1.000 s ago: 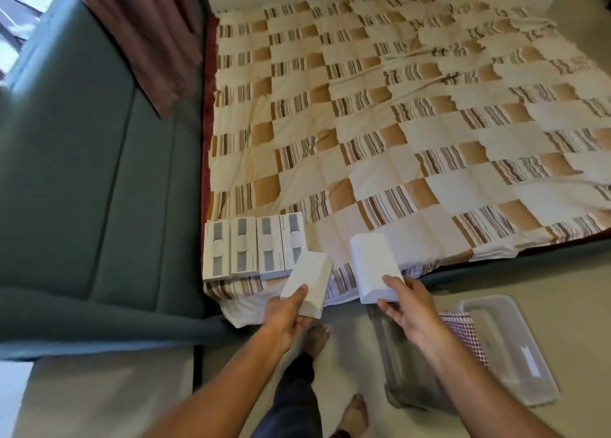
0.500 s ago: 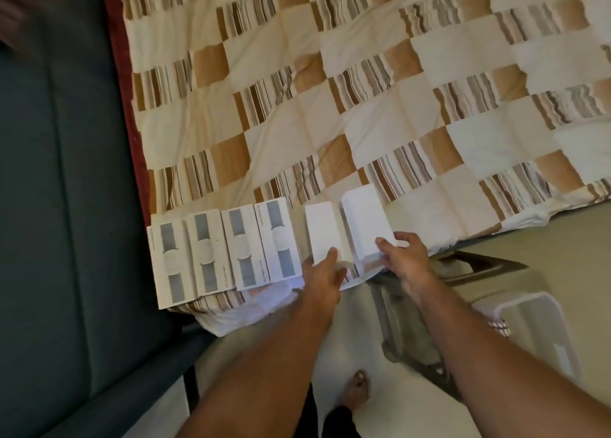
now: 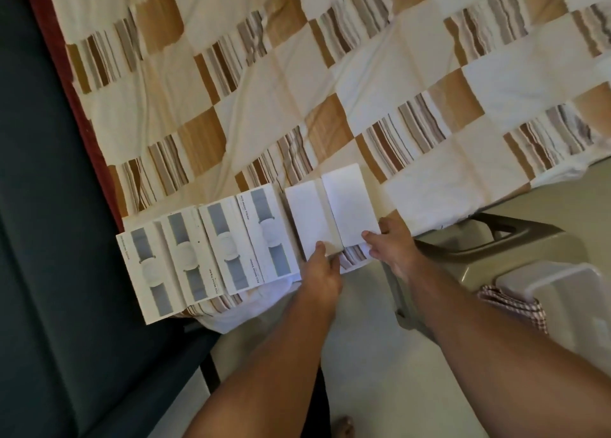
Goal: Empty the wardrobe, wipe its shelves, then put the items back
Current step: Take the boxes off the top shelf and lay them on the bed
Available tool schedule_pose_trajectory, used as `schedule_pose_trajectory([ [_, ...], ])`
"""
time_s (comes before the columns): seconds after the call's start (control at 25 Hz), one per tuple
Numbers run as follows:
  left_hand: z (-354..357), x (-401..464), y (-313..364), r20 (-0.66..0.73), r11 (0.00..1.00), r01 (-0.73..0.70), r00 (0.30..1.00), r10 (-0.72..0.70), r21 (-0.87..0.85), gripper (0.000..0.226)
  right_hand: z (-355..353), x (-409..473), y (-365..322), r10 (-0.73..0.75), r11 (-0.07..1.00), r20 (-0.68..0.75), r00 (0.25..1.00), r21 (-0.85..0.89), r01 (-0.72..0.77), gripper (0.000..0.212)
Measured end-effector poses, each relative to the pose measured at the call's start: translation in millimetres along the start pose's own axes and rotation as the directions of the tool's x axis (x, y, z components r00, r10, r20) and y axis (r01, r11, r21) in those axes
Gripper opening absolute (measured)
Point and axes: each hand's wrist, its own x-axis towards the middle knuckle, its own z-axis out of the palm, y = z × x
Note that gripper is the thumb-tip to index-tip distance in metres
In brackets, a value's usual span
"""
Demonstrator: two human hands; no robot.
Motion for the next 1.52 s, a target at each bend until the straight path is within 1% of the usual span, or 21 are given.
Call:
schedule_pose_trajectory([
  [0.04, -3.3, -0.1, -3.7, 0.025, 0.996, 0.008, 1.0, -0.01, 0.093, 0.032, -4.4, -5.3, 1.6, -0.014, 1.0, -0.028, 1.0, -0.009, 0.013, 0.042],
  [0.08, -5.0, -9.0, -7.6, 0.035, 0.978, 0.001, 0.999, -0.009, 0.21, 0.023, -13.1, -14.9, 3.2, -0.03, 0.999, -0.066, 0.997, -0.024, 0.029, 0.041],
  [0.12, -8.0, -13.7, -10.0, 0.049, 0.958, -0.009, 0.999, -0.005, 0.285, 0.015, -21.9, -25.1, 5.0, -0.055, 0.998, -0.093, 0.994, -0.025, 0.053, 0.036],
  [0.16, -9.6, -22.2, -12.7, 0.055, 0.926, -0.048, 0.998, 0.029, 0.375, 0.014, -32.8, -37.9, 7.4, -0.083, 0.997, -0.113, 0.99, -0.002, 0.083, 0.028],
  [0.24, -7.8, -52.3, -20.2, 0.162, 0.806, -0.223, 0.974, 0.159, 0.548, 0.019, -62.4, -77.9, 15.7, -0.163, 0.98, -0.12, 0.979, 0.092, 0.174, 0.015],
  [0.28, -5.3, -71.0, -26.5, 0.243, 0.74, -0.328, 0.943, 0.225, 0.588, 0.02, -78.0, -100.7, 21.7, -0.202, 0.966, -0.125, 0.971, 0.141, 0.219, 0.015],
  [0.36, 1.8, -120.7, -45.2, 0.416, 0.598, -0.522, 0.851, 0.32, 0.608, 0.013, -107.7, -153.4, 30.6, -0.275, 0.927, -0.172, 0.946, 0.215, 0.309, 0.023],
  [0.4, 5.0, -146.5, -56.9, 0.499, 0.528, -0.594, 0.802, 0.329, 0.606, 0.01, -121.5, -181.4, 36.9, -0.299, 0.907, -0.212, 0.93, 0.239, 0.346, 0.026],
  [0.48, 5.3, -199.1, -97.8, 0.69, 0.389, -0.723, 0.679, 0.25, 0.57, 0.007, -155.2, -248.0, 64.3, -0.325, 0.862, -0.346, 0.88, 0.274, 0.427, 0.028],
  [0.52, 5.3, -213.2, -109.2, 0.753, 0.348, -0.771, 0.62, 0.218, 0.534, 0.007, -163.8, -268.6, 73.3, -0.324, 0.844, -0.38, 0.866, 0.297, 0.446, 0.026],
  [0.56, -2.0, -237.2, -133.7, 0.815, 0.279, -0.816, 0.558, 0.156, 0.506, 0.006, -176.5, -303.0, 93.7, -0.316, 0.82, -0.446, 0.838, 0.317, 0.477, 0.024],
  [0.64, -24.5, -284.3, -186.3, 0.896, 0.174, -0.883, 0.444, 0.013, 0.435, 0.007, -197.7, -372.0, 140.3, -0.303, 0.766, -0.562, 0.769, 0.336, 0.548, 0.019],
  [0.72, -57.2, -330.9, -244.4, 0.93, 0.114, -0.928, 0.338, -0.146, 0.355, 0.008, -215.2, -441.4, 195.0, -0.257, 0.728, -0.68, 0.686, 0.331, 0.601, 0.019],
  [0.8, -92.4, -367.5, -300.9, 0.92, 0.097, -0.949, 0.259, -0.294, 0.299, 0.006, -229.5, -507.2, 252.5, -0.164, 0.699, -0.79, 0.591, 0.329, 0.634, 0.02],
  [0.88, -133.2, -402.1, -361.7, 0.871, 0.082, -0.964, 0.188, -0.454, 0.252, 0.003, -239.3, -576.3, 315.4, -0.025, 0.665, -0.89, 0.456, 0.326, 0.672, 0.023],
  [0.96, -174.8, -432.4, -417.3, 0.799, 0.066, -0.977, 0.127, -0.588, 0.203, 0.005, -244.9, -639.7, 373.8, 0.105, 0.638, -0.945, 0.309, 0.302, 0.708, 0.024],
  [1.04, -214.3, -461.4, -466.4, 0.702, 0.057, -0.987, 0.067, -0.709, 0.153, 0.005, -246.0, -693.4, 423.7, 0.232, 0.609, -0.956, 0.177, 0.285, 0.74, 0.024],
  [1.12, -253.5, -487.3, -515.1, 0.578, 0.046, -0.994, 0.021, -0.816, 0.1, 0.005, -242.3, -741.4, 469.8, 0.349, 0.59, -0.935, 0.055, 0.265, 0.763, 0.023],
  [1.24, -304.0, -516.6, -585.3, 0.381, 0.059, -0.998, -0.045, -0.923, 0.024, 0.005, -232.5, -797.9, 525.5, 0.478, 0.592, -0.873, -0.095, 0.241, 0.769, 0.023],
  [1.36, -344.4, -536.9, -647.3, 0.198, 0.092, -0.995, -0.096, -0.975, -0.031, 0.007, -224.0, -842.3, 566.5, 0.573, 0.61, -0.789, -0.221, 0.231, 0.758, 0.024],
  [1.52, -391.6, -558.6, -718.8, -0.02, 0.153, -0.987, -0.153, -0.988, -0.045, 0.007, -217.6, -898.9, 610.0, 0.648, 0.663, -0.674, -0.355, 0.268, 0.699, 0.027],
])
